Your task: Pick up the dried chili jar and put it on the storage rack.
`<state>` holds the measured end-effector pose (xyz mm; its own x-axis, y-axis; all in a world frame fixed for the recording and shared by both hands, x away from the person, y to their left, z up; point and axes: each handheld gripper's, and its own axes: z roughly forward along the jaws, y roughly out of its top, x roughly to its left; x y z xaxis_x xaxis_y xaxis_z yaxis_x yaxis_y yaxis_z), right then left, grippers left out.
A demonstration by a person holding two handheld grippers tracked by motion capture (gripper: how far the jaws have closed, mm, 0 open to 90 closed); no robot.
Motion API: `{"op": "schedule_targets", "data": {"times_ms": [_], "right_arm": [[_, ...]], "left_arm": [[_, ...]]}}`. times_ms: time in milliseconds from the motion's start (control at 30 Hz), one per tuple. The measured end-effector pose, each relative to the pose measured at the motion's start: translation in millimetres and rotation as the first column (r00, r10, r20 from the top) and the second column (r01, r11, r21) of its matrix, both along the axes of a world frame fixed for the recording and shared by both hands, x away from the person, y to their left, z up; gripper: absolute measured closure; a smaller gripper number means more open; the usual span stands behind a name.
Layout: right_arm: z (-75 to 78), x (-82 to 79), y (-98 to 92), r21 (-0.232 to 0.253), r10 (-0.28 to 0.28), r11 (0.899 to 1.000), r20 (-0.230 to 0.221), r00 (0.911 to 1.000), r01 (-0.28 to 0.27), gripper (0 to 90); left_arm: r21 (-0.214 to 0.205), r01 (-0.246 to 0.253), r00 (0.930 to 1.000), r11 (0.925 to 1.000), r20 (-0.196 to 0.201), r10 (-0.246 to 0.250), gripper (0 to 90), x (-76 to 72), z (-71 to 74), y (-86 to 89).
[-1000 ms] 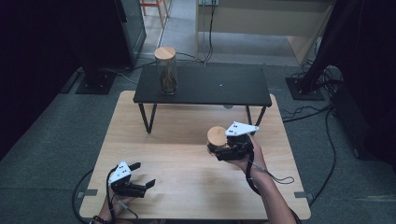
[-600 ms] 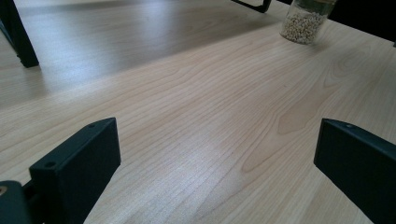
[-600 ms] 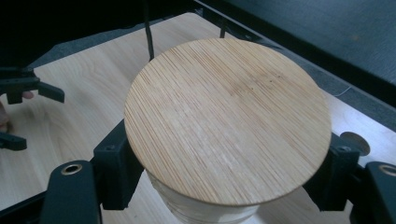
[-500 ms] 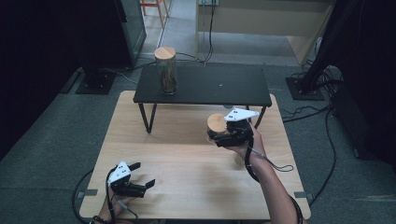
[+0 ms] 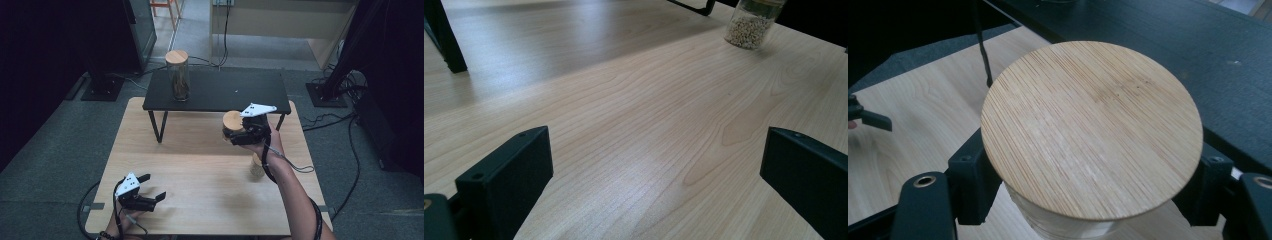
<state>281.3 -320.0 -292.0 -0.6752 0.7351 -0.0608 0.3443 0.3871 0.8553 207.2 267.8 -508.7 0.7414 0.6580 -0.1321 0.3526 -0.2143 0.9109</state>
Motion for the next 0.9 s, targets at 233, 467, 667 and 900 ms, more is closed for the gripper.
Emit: {"op": "schedule_targets", "data": {"times_ms": [233,467,667,900], "right_arm": [[6.7,11.9,-3.2,0.013,-0.013,1.000,-0.005,0.9999,0.013,25.4],[13.1,23.0,-0.1,-0.014,-0.023,1.000,-0.015,0.9996,0.023,25.4],[13.0,30.9,0.8,-0.014,-0.036,0.999,-0.024,0.9990,0.036,25.4],[13.9,40.0,2.9,-0.021,-0.042,0.999,-0.033,0.9986,0.042,25.4]], "left_arm": [[0.001,-0.005,1.0000,1.0000,0.000,0.005,0.5,-0.4,0.1,-0.3],[0.000,-0.003,1.0000,1.0000,0.000,0.003,0.5,0.0,0.1,-0.2],[-0.002,-0.001,1.0000,1.0000,-0.001,0.001,0.5,0.2,0.0,0.0],[-0.001,0.002,1.0000,1.0000,-0.001,-0.002,0.5,0.6,0.0,0.0]]}}
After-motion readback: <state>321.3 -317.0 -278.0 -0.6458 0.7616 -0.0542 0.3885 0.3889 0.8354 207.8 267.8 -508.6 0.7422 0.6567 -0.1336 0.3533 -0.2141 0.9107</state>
